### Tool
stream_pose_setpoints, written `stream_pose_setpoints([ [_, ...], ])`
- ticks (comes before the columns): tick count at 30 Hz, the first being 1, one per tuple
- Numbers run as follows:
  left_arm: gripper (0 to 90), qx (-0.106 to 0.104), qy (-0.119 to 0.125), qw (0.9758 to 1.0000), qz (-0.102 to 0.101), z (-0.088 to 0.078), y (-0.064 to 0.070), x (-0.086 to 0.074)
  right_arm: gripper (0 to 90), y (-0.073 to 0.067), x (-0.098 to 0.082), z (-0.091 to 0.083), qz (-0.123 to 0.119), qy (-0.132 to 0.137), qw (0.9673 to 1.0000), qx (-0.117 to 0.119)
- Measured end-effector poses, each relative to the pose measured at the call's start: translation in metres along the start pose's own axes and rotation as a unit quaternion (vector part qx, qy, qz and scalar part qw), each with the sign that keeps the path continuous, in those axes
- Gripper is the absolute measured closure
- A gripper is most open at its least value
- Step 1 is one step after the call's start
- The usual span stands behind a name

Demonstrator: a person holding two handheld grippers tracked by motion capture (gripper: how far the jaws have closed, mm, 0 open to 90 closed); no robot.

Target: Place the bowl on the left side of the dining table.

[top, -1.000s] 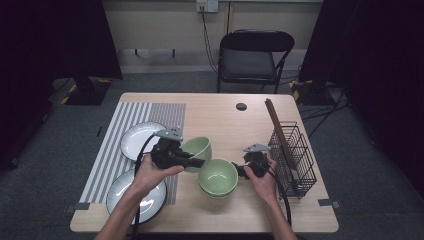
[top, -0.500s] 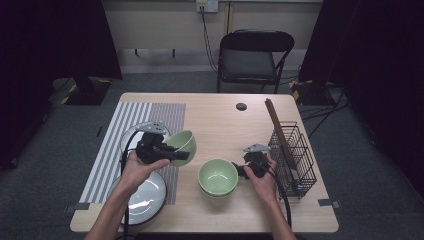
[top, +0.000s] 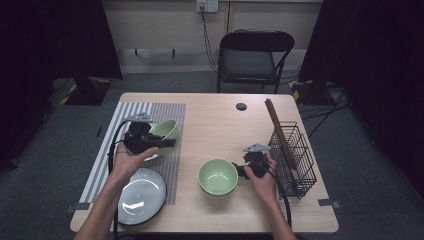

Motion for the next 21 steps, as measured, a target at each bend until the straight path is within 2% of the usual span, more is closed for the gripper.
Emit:
stream_pose_setpoints([
  [1, 83.1, 0.006, -0.002, 1.0, -0.002, 0.0, -0.003, 0.0, 13.7, 0.0, 0.0, 0.0, 0.0, 0.0, 1.0, 0.0],
  [2, 83.1, 0.019, -0.002, 0.9997, -0.016, 0.001, -0.009, -0.001, 13.7, 0.0, 0.0, 0.0, 0.0, 0.0, 1.0, 0.0],
  [6, 83.1, 0.031, -0.004, 0.9993, -0.02, 0.003, -0.017, -0.002, 13.7, 0.0, 0.0, 0.0, 0.0, 0.0, 1.0, 0.0],
  [9, 83.1, 0.04, 0.002, 0.9987, -0.032, 0.002, -0.025, -0.001, 13.7, 0.0, 0.0, 0.0, 0.0, 0.0, 1.0, 0.0],
  [10, 83.1, 0.05, 0.009, 0.9978, -0.043, 0.0, -0.031, 0.0, 13.6, 0.0, 0.0, 0.0, 0.0, 0.0, 1.0, 0.0],
  [11, 83.2, 0.05, 0.009, 0.9978, -0.043, 0.0, -0.031, 0.0, 13.6, 0.0, 0.0, 0.0, 0.0, 0.0, 1.0, 0.0],
  [13, 83.3, 0.073, 0.015, 0.9956, -0.056, -0.001, -0.039, -0.001, 13.6, 0.0, 0.0, 0.0, 0.001, 0.0, 1.0, 0.0],
  [15, 83.2, 0.079, 0.018, 0.9949, -0.06, -0.002, -0.042, 0.0, 13.7, 0.0, 0.0, 0.0, 0.0, 0.0, 1.0, 0.0],
  [19, 83.3, 0.094, 0.029, 0.991, -0.091, -0.004, -0.057, 0.0, 13.6, 0.0, 0.0, 0.0, 0.0, 0.0, 1.0, 0.0],
  [21, 83.3, 0.098, 0.028, 0.9903, -0.095, -0.005, -0.061, 0.0, 13.7, 0.0, 0.0, 0.0, 0.0, 0.0, 1.0, 0.0],
])
Point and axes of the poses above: each handheld gripper's, and its own axes: z roughly forward along the jaws, x roughly out of its top, y roughly to its right, the point moved 7 cm from there along z, roughly forward along the jaws, and after that the axes turned 7 degrees about -z, right-handed, at the moved point
